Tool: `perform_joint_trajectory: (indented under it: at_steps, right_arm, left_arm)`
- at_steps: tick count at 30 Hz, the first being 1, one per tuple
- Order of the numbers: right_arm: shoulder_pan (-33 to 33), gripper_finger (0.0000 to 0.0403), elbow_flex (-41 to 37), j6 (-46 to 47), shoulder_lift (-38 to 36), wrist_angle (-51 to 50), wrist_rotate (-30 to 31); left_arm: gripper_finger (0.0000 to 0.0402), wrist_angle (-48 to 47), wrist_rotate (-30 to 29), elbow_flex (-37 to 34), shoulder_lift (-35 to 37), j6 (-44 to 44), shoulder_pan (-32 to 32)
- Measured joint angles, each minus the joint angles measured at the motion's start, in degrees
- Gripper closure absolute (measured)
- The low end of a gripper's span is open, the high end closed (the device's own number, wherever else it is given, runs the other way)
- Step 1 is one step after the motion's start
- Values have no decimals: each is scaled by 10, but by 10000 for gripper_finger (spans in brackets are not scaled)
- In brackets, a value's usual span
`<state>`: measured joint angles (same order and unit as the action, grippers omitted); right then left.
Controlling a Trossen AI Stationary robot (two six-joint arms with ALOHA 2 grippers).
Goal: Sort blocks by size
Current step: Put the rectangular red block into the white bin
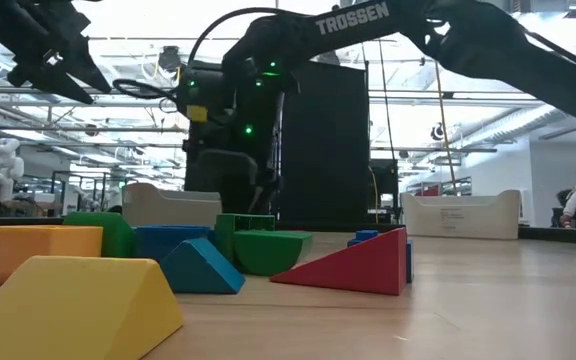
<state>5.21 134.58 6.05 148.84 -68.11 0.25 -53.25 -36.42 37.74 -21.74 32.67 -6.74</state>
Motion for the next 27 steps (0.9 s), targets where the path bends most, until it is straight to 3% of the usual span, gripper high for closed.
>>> perform_joint_trajectory:
  at_steps: [4,7,15,21,27]
  right_arm:
    - [-8,200,-1,87,-3,-27,6]
    - [-21,200,-1,84,-7,-37,12]
    - [-45,200,-4,-26,-48,-28,55]
    - [-57,200,-2,-140,-87,-79,38]
    - [-66,200,-2,-317,-89,-130,13]
  left_arm:
    - [120,0,14,0,0,-2,0]
    - [120,0,23,0,0,-5,0]
    - [120,0,29,0,0,-10,0]
    - [120,0,33,0,0,-15,0]
    - [120,0,33,0,0,-16,0]
